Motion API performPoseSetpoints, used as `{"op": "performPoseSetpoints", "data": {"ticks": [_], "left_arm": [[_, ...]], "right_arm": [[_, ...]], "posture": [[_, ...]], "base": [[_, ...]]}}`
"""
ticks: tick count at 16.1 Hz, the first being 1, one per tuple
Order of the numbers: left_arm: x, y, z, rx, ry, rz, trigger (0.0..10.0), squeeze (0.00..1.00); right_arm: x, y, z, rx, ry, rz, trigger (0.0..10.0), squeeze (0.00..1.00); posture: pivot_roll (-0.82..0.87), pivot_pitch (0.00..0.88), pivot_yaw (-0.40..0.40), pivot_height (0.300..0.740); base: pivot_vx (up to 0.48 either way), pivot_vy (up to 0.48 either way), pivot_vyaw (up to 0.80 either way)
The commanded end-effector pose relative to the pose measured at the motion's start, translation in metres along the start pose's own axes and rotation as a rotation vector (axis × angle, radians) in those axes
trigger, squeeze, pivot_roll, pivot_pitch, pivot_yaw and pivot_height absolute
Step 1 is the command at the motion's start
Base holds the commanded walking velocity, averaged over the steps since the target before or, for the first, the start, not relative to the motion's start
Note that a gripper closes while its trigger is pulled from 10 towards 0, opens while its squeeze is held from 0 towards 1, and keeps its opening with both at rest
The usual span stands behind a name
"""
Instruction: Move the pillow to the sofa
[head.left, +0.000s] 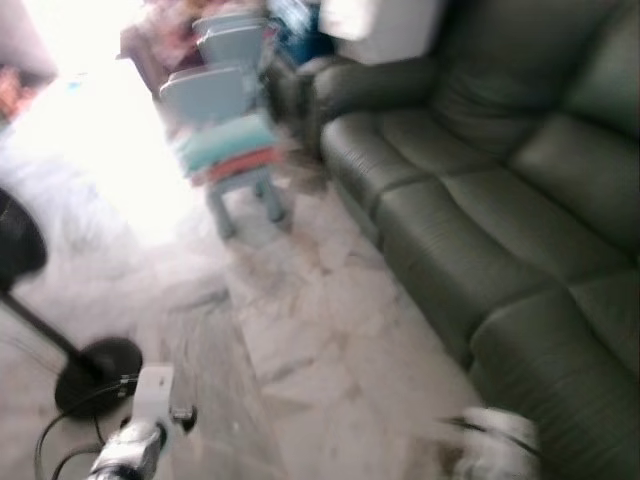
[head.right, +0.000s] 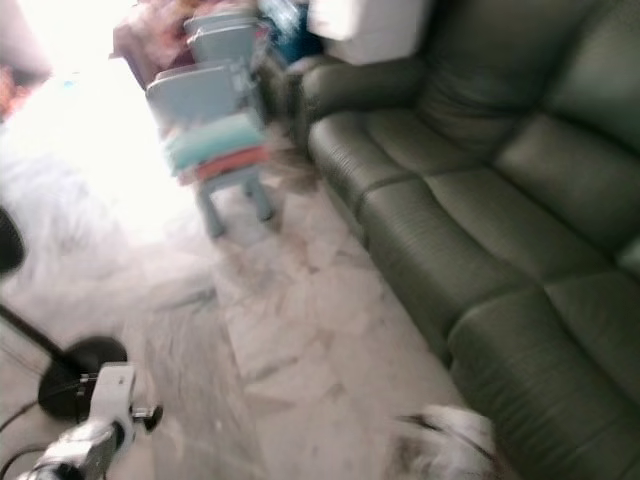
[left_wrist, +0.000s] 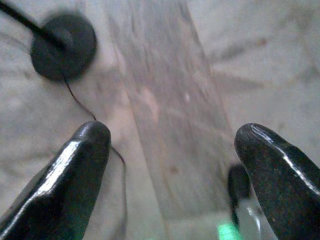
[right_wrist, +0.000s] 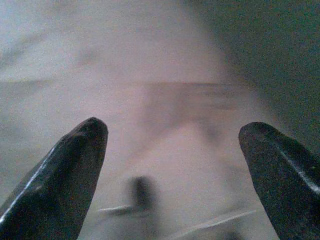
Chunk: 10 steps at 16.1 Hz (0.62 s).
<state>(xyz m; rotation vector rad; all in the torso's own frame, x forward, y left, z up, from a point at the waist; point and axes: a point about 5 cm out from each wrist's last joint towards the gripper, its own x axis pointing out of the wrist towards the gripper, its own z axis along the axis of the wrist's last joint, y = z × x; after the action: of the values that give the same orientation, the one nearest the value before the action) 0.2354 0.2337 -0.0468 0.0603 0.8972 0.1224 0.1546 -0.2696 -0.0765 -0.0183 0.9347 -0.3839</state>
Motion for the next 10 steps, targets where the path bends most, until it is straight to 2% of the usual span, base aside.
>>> {"op": "performPoseSetpoints", "data": {"ticks": [1, 2, 3, 7, 10], "left_arm": [[0.0, -0.001, 0.002, 0.018, 0.0, -0.002, 10.0, 0.0], [0.001, -0.008, 0.013, 0.018, -0.031, -0.023, 10.0, 0.0], [0.002, -0.012, 0.022, 0.046, -0.057, -0.024, 10.0, 0.0], [0.001, -0.006, 0.014, 0.076, -0.04, 0.002, 10.0, 0.0], [0.001, -0.001, 0.01, 0.05, -0.038, 0.028, 10.0, 0.0]], "right_arm": [[0.0, 0.006, 0.001, 0.015, -0.004, 0.012, 10.0, 0.0], [-0.002, -0.004, -0.009, 0.016, 0.03, -0.016, 10.0, 0.0], [-0.004, -0.011, -0.019, 0.005, 0.062, -0.028, 10.0, 0.0], [-0.005, -0.005, -0.025, 0.025, 0.078, 0.021, 10.0, 0.0], [-0.005, -0.002, -0.026, 0.016, 0.099, 0.042, 10.0, 0.0]], "posture": [[-0.13, 0.014, 0.04, 0.74], [-0.13, 0.016, 0.04, 0.74], [-0.12, 0.016, 0.041, 0.74], [-0.11, 0.015, 0.037, 0.74], [-0.1, 0.014, 0.032, 0.74]], "base": [[0.458, 0.0, 0.0], [0.461, 0.0, 0.0], [0.0, 0.0, 0.0], [0.0, 0.0, 0.0], [0.0, 0.0, 0.0]]}}
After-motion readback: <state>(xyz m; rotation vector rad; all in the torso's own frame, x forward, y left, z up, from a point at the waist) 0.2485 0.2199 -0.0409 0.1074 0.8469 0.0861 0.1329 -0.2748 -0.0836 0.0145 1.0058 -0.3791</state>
